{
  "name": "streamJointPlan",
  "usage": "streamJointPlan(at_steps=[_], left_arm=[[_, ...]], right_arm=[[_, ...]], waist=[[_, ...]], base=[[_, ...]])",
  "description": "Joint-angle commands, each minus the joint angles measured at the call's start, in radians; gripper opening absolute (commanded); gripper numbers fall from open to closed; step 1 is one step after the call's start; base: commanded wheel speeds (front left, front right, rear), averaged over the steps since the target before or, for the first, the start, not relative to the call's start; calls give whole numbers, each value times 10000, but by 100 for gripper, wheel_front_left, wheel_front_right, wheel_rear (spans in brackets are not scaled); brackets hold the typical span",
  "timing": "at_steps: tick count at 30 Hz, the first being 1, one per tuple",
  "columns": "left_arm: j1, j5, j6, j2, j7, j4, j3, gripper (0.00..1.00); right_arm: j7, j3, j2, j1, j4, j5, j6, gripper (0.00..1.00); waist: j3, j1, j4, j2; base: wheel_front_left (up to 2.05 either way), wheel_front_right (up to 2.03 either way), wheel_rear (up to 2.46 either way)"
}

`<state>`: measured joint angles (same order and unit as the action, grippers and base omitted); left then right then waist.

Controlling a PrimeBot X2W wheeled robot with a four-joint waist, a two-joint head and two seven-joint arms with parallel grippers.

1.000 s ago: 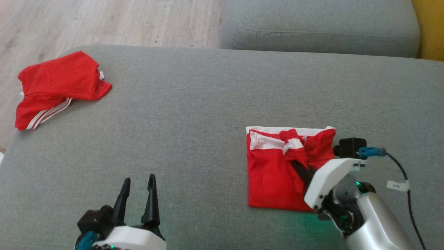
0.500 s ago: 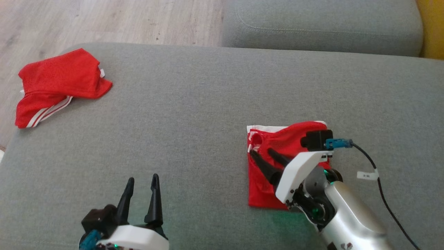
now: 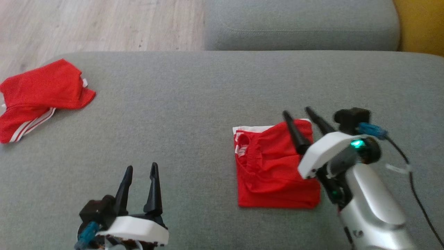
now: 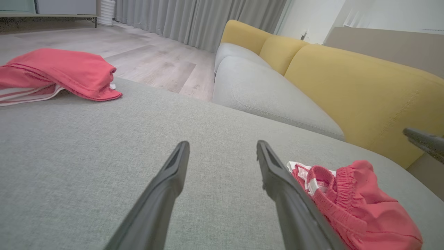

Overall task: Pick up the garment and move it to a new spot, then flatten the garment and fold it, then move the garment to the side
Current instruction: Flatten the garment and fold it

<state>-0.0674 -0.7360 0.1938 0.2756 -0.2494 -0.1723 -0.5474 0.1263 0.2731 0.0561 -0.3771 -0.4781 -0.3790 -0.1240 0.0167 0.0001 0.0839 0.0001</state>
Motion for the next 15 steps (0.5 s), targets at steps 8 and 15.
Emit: streamJointPlan(at_steps=[8, 15], left_arm=[[-359, 264, 74, 14, -122, 350, 623, 100], [208, 372, 55, -48, -123, 390, 847, 100]], right_arm=[[-1069, -1493, -58, 1445, 1874, 1651, -67, 100], [-1962, -2243, -58, 2867, 2452, 1963, -67, 100]], waist=[[-380, -1, -440, -1], [-635, -1, -573, -1]], base=[[0, 0, 0], [0, 0, 0]])
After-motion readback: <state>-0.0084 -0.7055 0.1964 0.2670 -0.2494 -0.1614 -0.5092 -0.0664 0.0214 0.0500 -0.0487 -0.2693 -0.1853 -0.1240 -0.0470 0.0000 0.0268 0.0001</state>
